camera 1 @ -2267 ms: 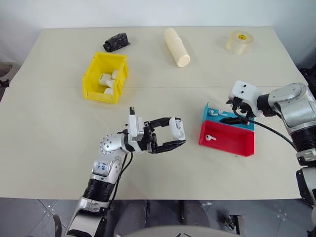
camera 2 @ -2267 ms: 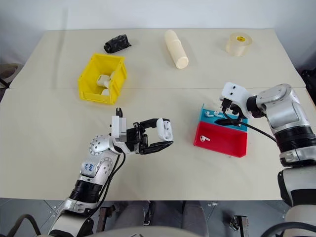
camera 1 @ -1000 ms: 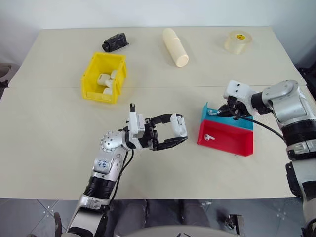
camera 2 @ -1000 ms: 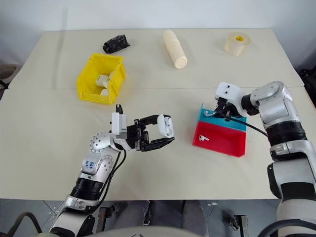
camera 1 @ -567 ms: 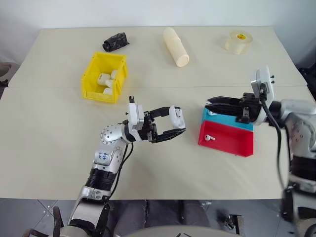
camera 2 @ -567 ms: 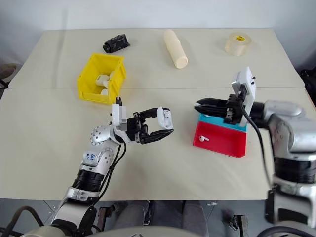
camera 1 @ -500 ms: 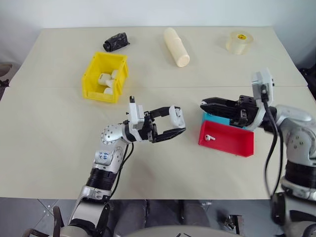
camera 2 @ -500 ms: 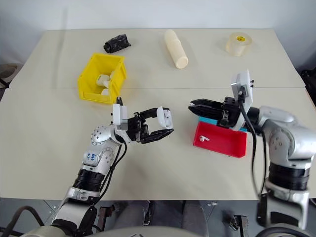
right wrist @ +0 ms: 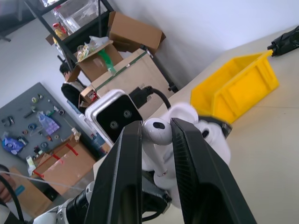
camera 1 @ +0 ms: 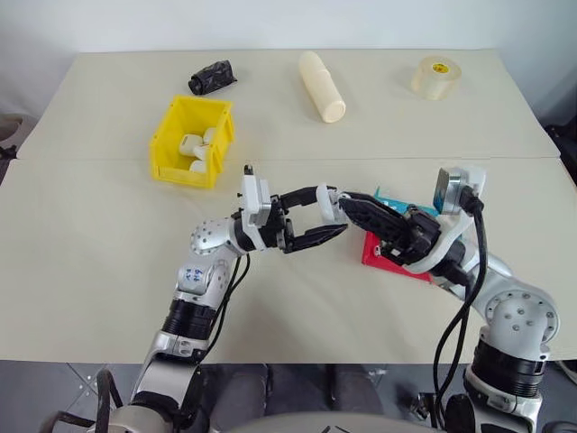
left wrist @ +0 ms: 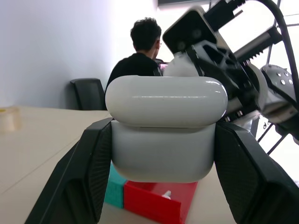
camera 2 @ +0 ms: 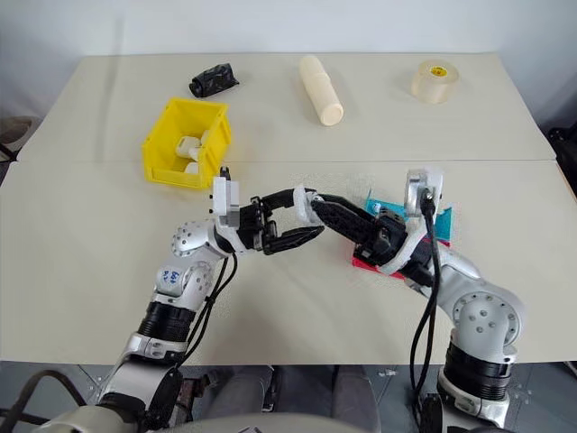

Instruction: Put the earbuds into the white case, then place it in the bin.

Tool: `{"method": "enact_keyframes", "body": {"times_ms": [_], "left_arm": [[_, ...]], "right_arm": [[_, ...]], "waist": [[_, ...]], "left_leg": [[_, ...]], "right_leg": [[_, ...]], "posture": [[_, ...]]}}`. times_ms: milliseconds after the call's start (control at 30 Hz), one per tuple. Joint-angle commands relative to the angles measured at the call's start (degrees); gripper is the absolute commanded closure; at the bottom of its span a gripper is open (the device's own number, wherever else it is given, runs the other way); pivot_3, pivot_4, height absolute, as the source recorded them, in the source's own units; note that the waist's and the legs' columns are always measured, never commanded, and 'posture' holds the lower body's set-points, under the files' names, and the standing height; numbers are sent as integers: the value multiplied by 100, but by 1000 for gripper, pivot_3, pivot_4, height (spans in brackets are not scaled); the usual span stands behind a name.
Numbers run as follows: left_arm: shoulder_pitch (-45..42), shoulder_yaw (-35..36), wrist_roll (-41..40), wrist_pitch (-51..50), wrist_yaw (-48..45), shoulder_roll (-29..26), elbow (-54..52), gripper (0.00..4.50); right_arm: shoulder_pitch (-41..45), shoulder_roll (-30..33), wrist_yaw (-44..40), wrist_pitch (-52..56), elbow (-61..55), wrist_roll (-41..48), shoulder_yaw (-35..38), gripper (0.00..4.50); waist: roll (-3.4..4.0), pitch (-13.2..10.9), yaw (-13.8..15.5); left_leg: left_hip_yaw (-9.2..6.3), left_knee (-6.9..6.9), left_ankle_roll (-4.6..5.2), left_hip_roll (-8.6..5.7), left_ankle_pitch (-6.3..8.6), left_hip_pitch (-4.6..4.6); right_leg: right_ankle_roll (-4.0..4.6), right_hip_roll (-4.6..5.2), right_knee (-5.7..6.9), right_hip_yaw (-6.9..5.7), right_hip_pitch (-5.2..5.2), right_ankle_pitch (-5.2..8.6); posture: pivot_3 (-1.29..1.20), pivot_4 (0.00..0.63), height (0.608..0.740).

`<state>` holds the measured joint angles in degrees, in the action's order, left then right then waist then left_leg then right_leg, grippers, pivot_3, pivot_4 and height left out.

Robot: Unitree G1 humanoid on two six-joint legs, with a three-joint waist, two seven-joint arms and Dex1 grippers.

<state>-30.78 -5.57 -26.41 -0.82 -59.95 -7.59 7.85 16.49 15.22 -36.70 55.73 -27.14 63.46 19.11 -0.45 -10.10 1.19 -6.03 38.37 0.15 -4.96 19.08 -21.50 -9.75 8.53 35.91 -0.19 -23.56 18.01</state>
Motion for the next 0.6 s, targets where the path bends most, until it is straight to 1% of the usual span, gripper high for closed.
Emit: {"method": "enact_keyframes", "body": {"times_ms": [33, 233, 600], "left_arm": [[-88, 73, -149, -45, 57, 56, -156, 1691], [-109, 105, -222, -148, 84, 118, -220, 1691], [-175, 266, -354, -343, 188, 234, -306, 1691]], "right_arm": [[-168, -2, 54, -392, -244, 22, -170, 3767], [-383, -23, 114, -908, -175, -133, -459, 3767], [-849, 88, 143, -1453, -116, -289, -872, 3767]], "waist": [[0, 0, -6], [0, 0, -19], [0, 0, -18]], "left_leg": [[0, -2, 0, 0, 0, 0], [0, -4, 0, 0, 0, 1], [0, -4, 0, 0, 0, 1]], "right_leg": [[0, 0, 0, 0, 0, 0], [0, -1, -1, 0, -1, 0], [0, -1, -2, 0, 0, 0]], "posture": [[0, 150, 740], [0, 150, 740], [0, 150, 740]]}}
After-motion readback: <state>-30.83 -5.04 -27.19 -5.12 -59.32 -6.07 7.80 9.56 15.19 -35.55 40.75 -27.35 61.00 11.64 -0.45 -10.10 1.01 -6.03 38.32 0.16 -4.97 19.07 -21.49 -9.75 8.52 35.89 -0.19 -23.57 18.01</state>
